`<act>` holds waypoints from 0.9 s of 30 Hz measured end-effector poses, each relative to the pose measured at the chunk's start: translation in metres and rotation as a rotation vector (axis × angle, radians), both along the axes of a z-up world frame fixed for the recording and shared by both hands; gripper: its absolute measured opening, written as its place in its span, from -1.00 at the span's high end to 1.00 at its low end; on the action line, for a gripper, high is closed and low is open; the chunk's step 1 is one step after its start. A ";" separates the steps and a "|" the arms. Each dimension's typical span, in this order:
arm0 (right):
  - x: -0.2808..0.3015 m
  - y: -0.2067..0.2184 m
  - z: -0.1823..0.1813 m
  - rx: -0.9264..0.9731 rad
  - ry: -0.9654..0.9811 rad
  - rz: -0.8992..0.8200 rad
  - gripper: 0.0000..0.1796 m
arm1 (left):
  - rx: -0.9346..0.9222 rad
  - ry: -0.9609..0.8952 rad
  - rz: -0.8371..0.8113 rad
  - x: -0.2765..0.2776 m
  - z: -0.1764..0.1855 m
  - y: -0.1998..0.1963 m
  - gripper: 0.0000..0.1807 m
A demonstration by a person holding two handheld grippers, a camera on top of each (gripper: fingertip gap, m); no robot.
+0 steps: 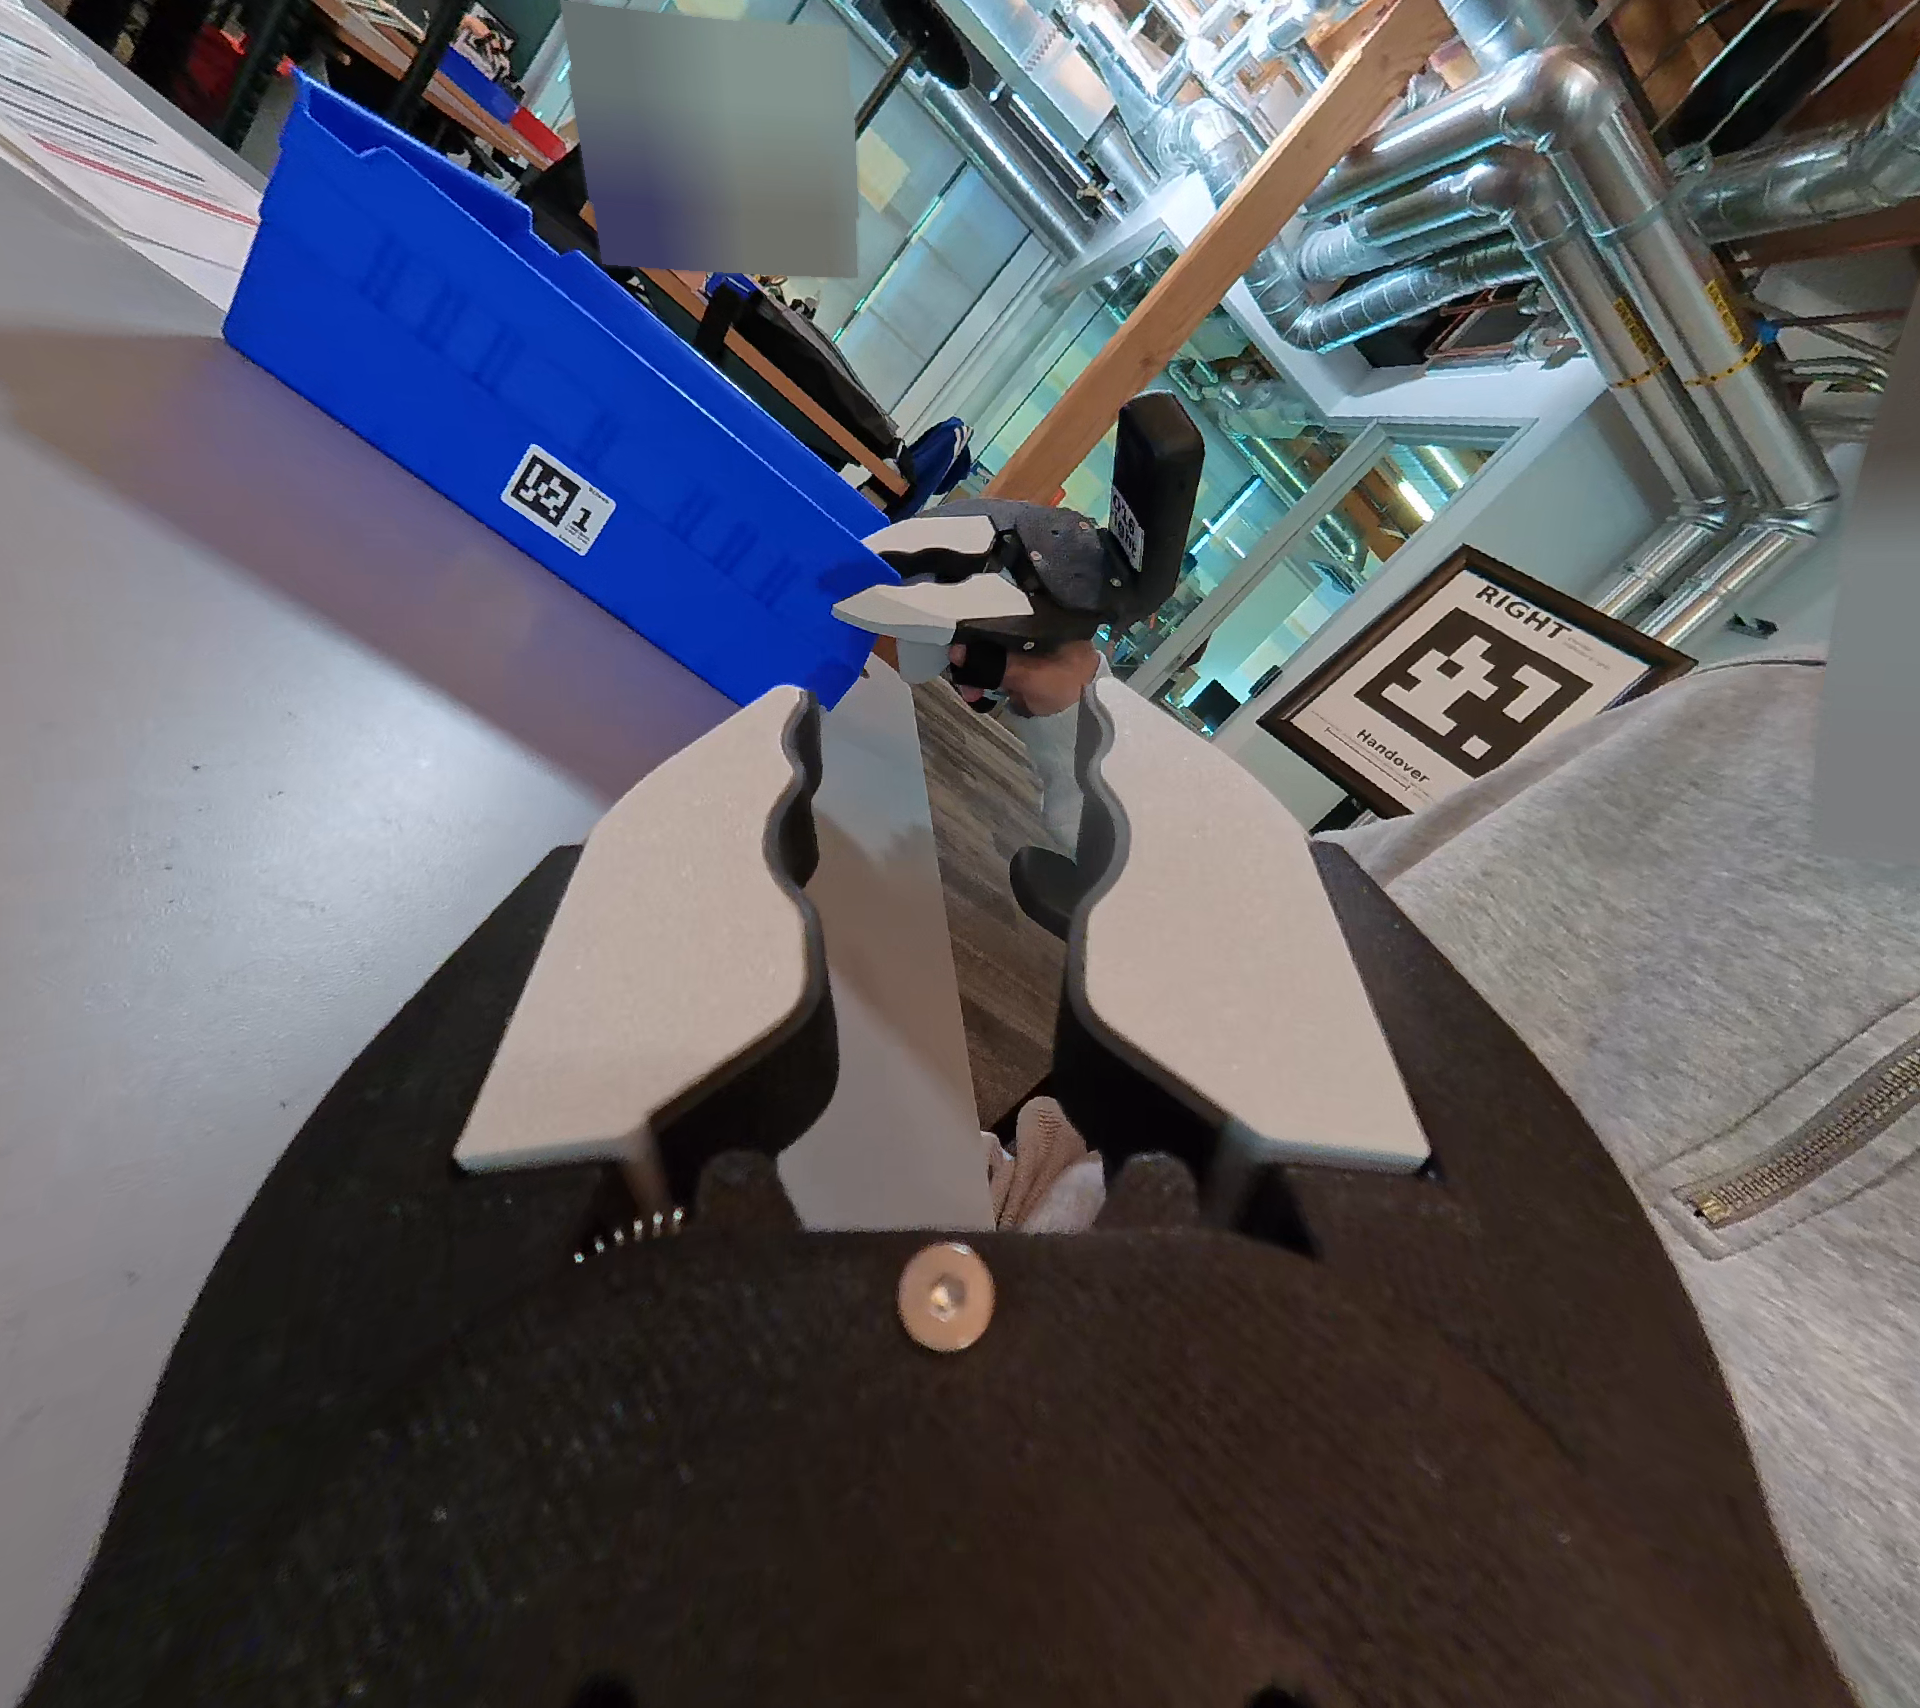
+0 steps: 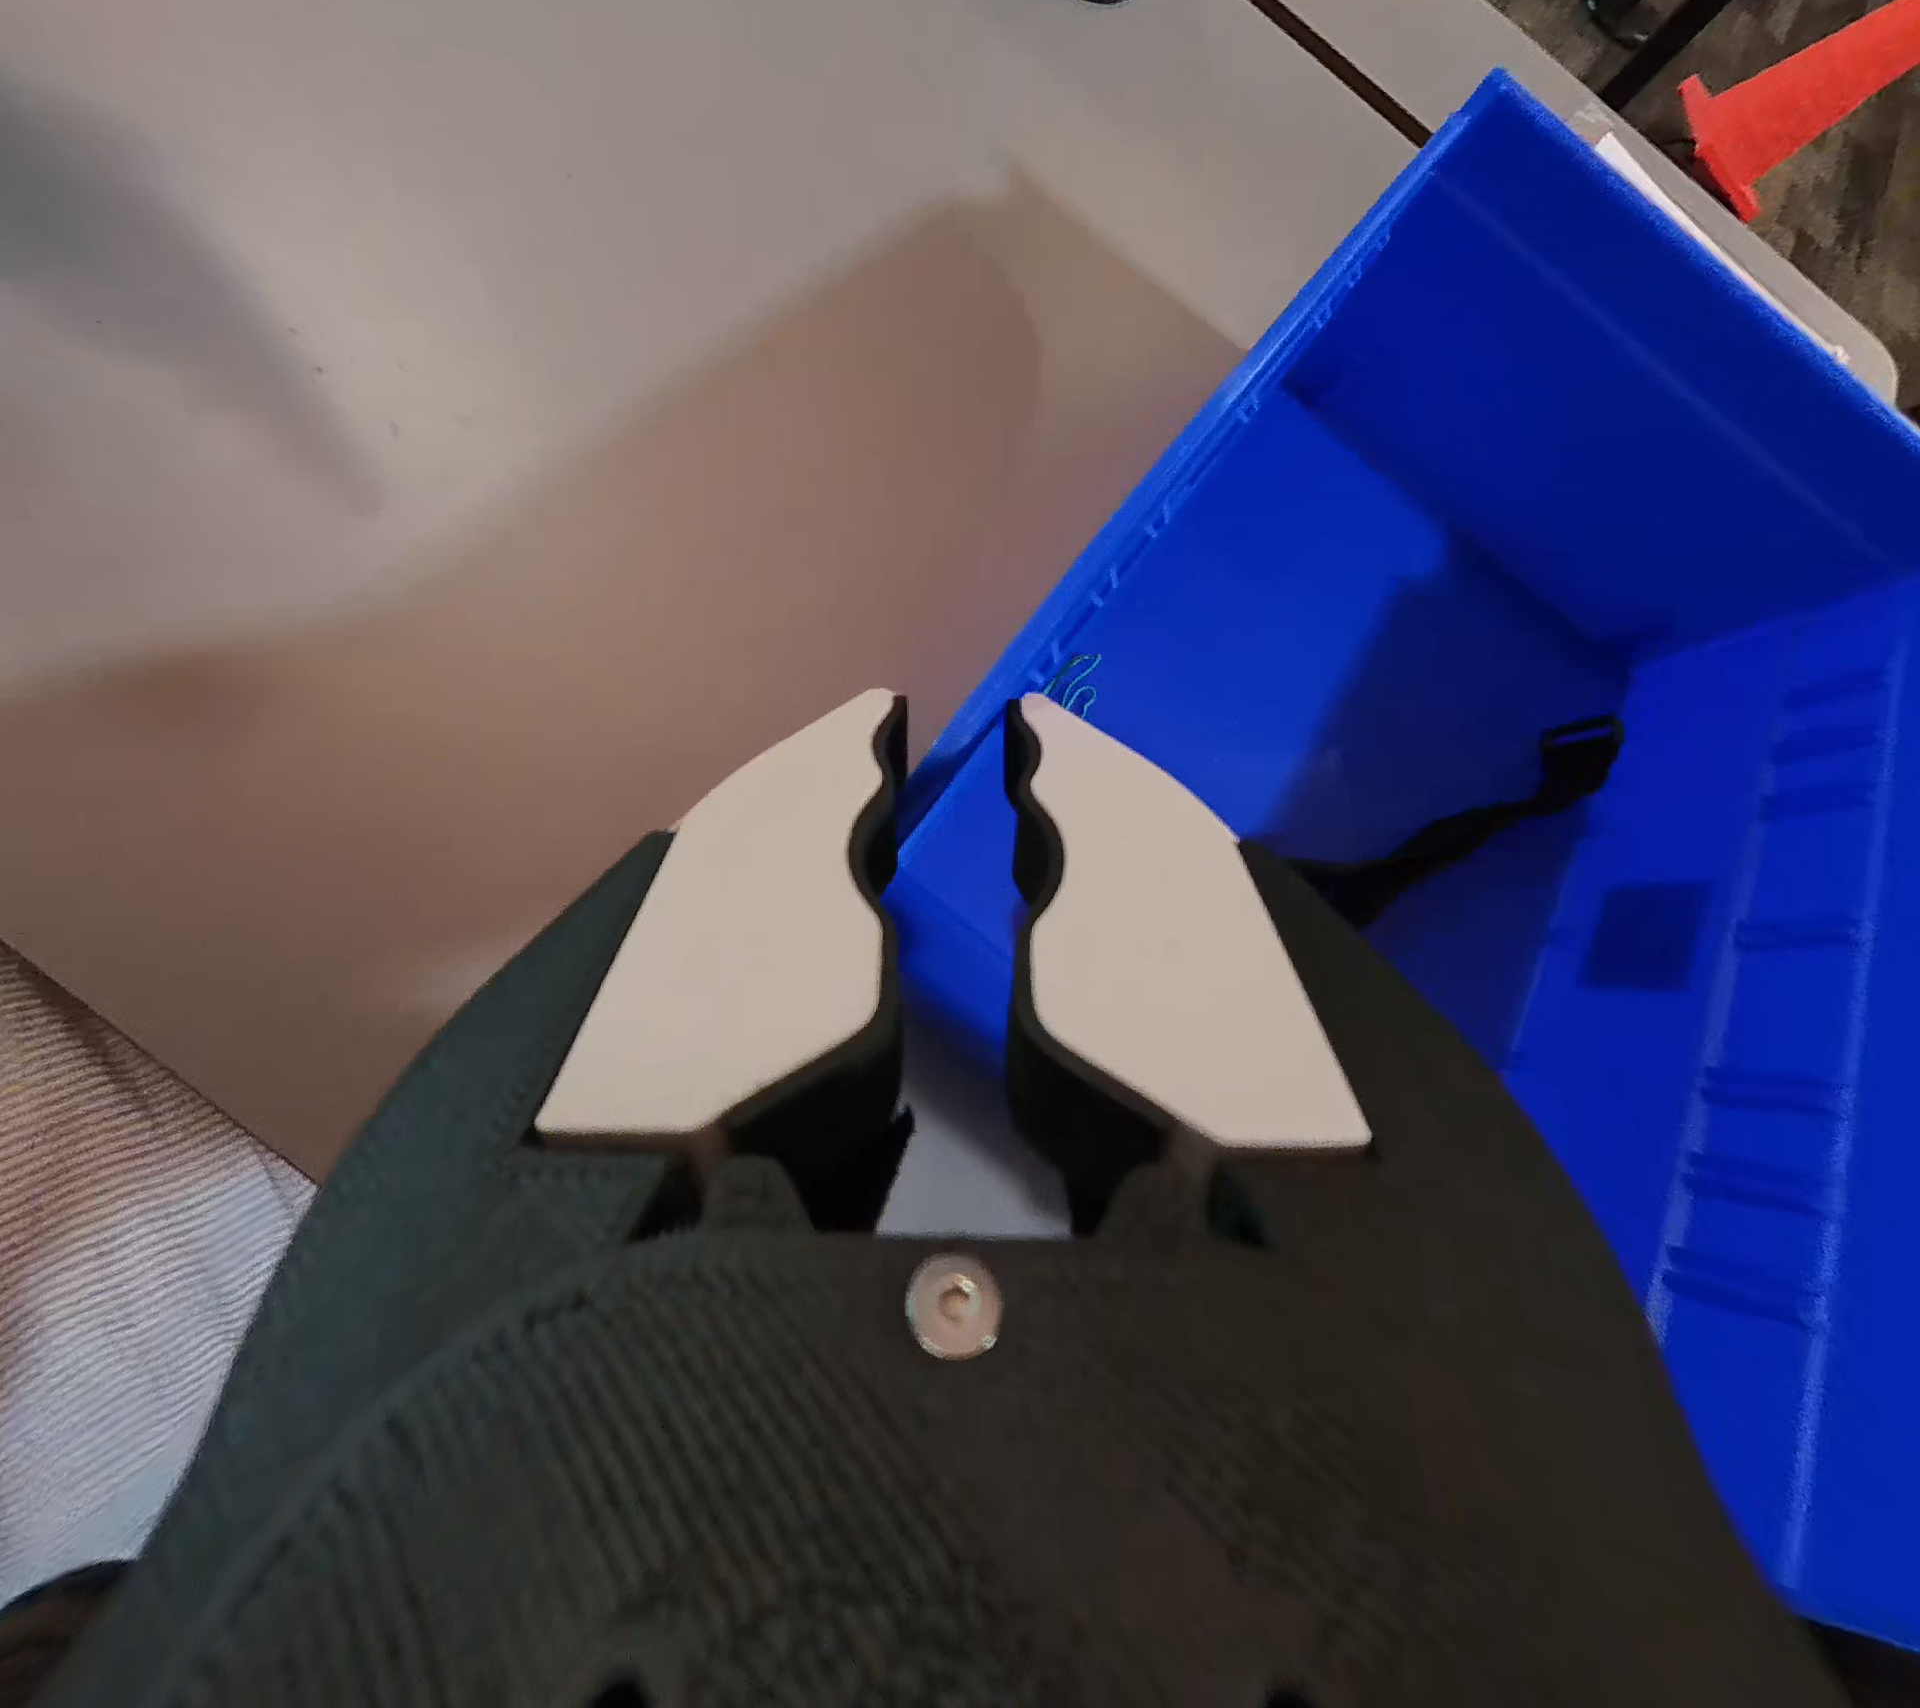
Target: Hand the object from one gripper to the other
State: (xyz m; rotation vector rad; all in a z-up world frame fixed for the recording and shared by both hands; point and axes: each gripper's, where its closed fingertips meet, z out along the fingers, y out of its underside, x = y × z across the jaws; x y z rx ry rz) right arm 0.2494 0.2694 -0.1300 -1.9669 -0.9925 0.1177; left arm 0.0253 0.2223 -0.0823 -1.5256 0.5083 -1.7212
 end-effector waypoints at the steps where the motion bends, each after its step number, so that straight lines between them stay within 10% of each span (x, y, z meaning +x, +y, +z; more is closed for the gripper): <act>1: 0.000 0.000 0.003 0.000 0.020 -0.009 0.80 | -0.002 -0.002 0.000 0.000 0.000 0.000 0.48; 12: -0.132 -0.062 0.092 0.076 0.821 0.356 0.86 | -0.024 0.013 -0.020 0.003 -0.008 0.002 0.49; 21: -0.196 -0.096 0.034 -0.205 0.727 0.547 0.75 | 0.150 0.156 0.086 -0.015 -0.001 0.010 0.64; 27: -0.179 -0.084 0.040 -0.219 0.815 0.487 0.71 | 0.386 0.238 0.350 -0.075 0.053 0.034 0.18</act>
